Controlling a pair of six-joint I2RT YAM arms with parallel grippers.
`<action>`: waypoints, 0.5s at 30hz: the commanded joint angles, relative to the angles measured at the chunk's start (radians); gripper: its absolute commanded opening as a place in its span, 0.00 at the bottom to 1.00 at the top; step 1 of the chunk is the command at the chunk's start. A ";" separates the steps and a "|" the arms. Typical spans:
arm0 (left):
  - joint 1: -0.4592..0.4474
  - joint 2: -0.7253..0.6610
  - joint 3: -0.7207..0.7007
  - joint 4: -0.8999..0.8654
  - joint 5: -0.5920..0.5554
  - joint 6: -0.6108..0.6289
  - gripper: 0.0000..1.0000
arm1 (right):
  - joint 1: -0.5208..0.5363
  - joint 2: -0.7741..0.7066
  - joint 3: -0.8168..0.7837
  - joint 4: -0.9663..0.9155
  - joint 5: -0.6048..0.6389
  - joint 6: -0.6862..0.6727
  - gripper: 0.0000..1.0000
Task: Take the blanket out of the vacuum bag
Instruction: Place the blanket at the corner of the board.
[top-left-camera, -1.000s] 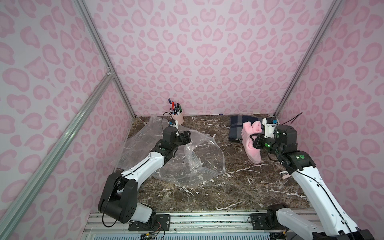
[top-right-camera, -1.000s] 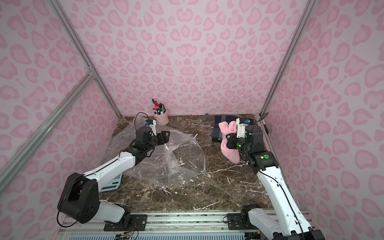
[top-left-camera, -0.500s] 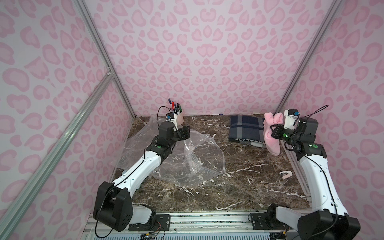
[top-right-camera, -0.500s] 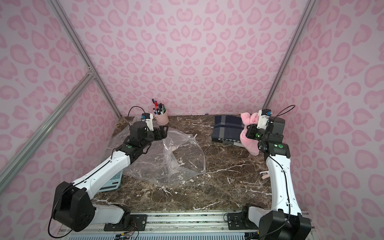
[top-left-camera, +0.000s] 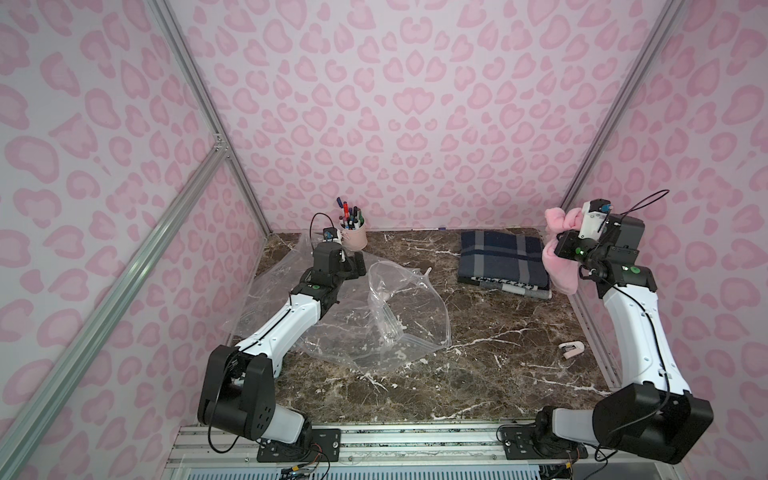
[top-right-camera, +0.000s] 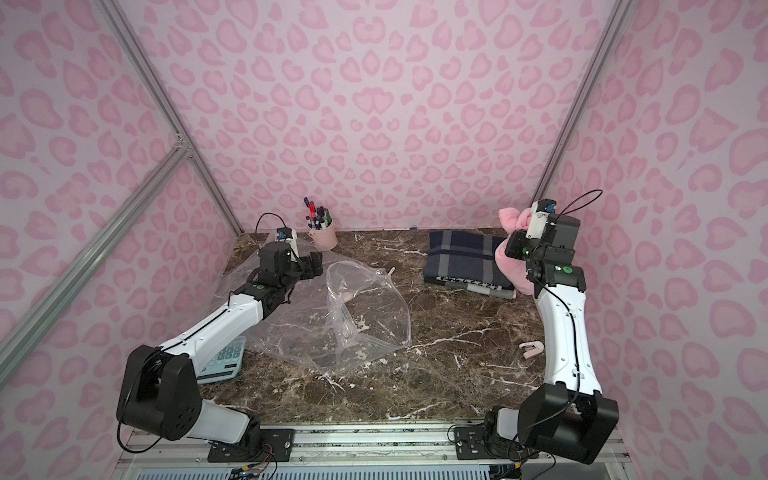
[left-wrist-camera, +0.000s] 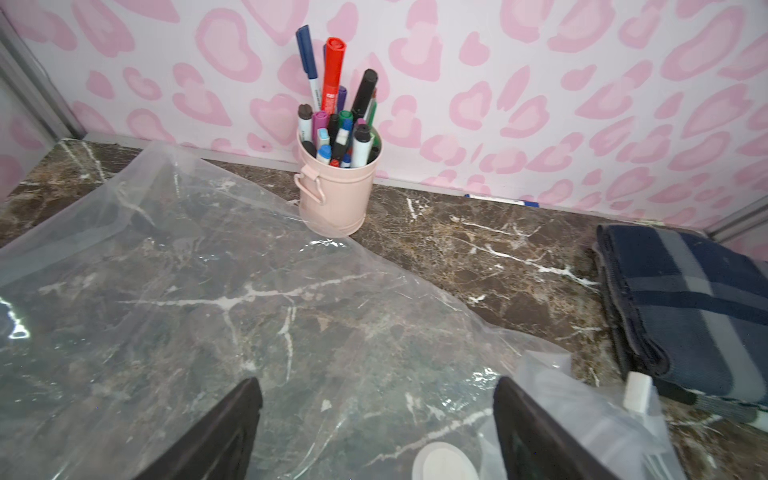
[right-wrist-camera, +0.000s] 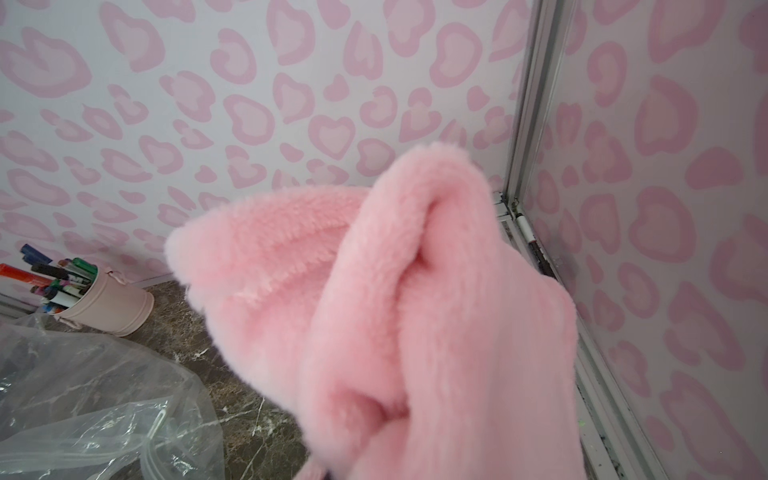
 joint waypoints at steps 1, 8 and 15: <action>0.008 0.013 0.000 0.040 0.011 0.028 0.93 | 0.001 0.036 0.040 0.053 0.059 -0.033 0.00; 0.011 -0.025 0.029 0.069 0.397 0.114 0.96 | 0.001 0.164 0.131 0.080 0.017 -0.035 0.00; 0.013 0.029 0.190 -0.184 0.831 0.243 0.97 | 0.021 0.287 0.228 0.081 -0.033 -0.027 0.00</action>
